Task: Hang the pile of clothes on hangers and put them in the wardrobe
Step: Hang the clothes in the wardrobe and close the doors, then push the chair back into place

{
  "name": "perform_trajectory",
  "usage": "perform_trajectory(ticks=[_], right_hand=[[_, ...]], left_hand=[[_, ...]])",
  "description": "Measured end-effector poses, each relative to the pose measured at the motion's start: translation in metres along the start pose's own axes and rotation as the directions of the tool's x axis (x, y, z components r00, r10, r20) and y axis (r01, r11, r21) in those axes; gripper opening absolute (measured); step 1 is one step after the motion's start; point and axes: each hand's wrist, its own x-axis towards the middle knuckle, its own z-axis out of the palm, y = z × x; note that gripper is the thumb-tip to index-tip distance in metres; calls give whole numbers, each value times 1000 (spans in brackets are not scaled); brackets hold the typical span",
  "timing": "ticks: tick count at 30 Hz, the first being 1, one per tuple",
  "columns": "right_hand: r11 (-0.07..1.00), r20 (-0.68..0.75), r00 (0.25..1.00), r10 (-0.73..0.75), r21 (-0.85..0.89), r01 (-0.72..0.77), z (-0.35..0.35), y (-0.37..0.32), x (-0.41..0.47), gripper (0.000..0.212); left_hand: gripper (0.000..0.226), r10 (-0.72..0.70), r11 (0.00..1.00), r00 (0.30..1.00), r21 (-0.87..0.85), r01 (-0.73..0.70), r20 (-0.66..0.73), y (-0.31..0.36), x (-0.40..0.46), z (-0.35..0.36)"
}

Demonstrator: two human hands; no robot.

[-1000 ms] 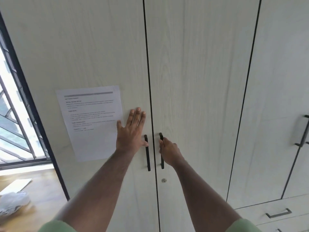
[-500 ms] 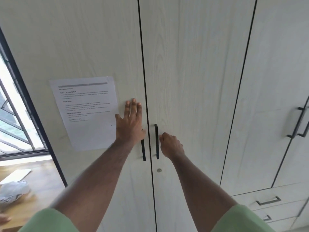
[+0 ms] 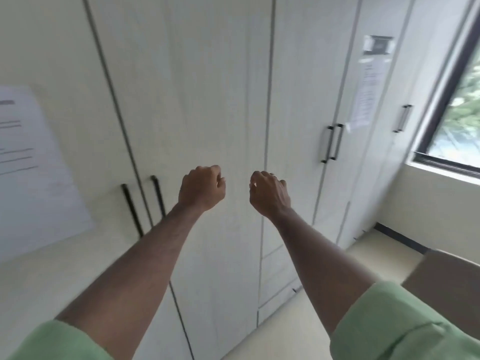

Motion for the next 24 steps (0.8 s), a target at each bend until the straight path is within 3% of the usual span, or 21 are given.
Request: perform_trajectory(ticks=[5, 13, 19, 24], right_hand=[[970, 1, 976, 216, -112, -214, -13, 83, -56, 13], [792, -113, 827, 551, -243, -561, -65, 187, -172, 15], [633, -215, 688, 693, -276, -724, -85, 253, -259, 18], [541, -201, 598, 776, -275, -795, -96, 304, -330, 17]], left_hand=[[20, 200, 975, 964, -133, -178, 175, 60, -6, 57], [20, 514, 842, 808, -346, -413, 287, 180, -45, 120], [18, 657, 744, 678, -427, -514, 330, 252, -83, 164], [17, 697, 713, 607, -461, -529, 382, 300, -117, 207]])
